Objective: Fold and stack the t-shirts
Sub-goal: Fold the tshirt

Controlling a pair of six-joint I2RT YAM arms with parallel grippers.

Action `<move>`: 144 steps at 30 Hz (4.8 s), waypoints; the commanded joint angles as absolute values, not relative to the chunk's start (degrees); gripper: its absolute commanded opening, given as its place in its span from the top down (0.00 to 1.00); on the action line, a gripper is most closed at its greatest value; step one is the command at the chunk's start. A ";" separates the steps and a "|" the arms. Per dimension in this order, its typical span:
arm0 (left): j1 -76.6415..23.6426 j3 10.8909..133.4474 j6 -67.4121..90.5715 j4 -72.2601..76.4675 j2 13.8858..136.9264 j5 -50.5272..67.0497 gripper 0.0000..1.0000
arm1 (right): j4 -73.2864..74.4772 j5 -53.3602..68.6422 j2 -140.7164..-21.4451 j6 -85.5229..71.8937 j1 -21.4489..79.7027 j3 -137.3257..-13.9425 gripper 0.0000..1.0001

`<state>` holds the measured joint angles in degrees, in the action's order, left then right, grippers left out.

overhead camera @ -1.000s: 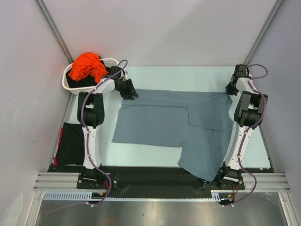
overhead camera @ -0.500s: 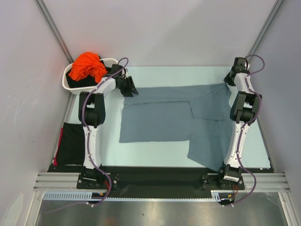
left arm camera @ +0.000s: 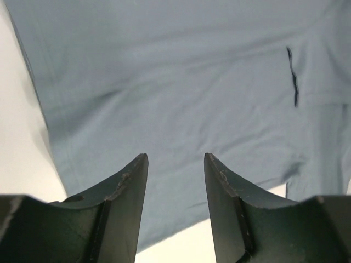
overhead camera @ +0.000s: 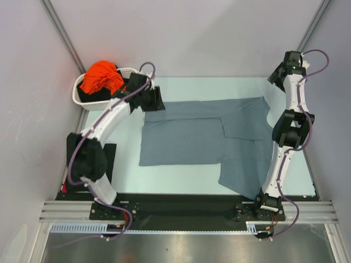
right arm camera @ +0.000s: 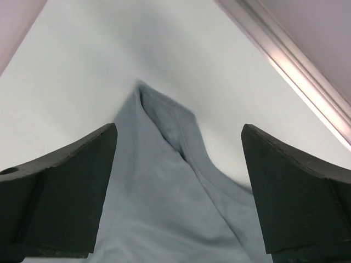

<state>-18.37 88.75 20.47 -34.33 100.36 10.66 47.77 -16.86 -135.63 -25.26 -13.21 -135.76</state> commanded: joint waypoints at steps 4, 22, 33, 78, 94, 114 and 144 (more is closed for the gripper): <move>-19.16 67.11 25.04 -34.81 83.96 8.36 0.51 | 52.75 -17.23 -116.83 -24.79 -10.56 -124.48 0.00; -14.33 35.60 60.11 -34.90 64.78 3.69 0.52 | 41.22 -2.73 -80.44 -29.80 16.70 -72.35 0.14; -13.80 34.19 66.80 -37.19 68.02 -4.92 0.54 | 49.66 -3.87 -70.23 -27.86 11.79 -65.93 0.11; -12.83 33.84 60.91 -27.51 81.48 4.31 0.95 | 55.20 -5.44 -68.47 -43.42 -18.02 -37.97 0.49; -11.43 34.01 59.68 -28.65 80.86 3.78 0.98 | 46.85 -8.35 -72.24 -46.67 -18.11 -34.01 0.58; -11.25 33.40 56.60 -33.40 75.32 0.18 1.00 | 56.07 -7.03 -65.22 -49.48 -18.11 -36.12 1.00; -10.55 42.53 48.43 -35.77 75.06 -1.40 1.00 | 57.66 -9.15 -70.82 -32.00 -14.59 -61.25 1.00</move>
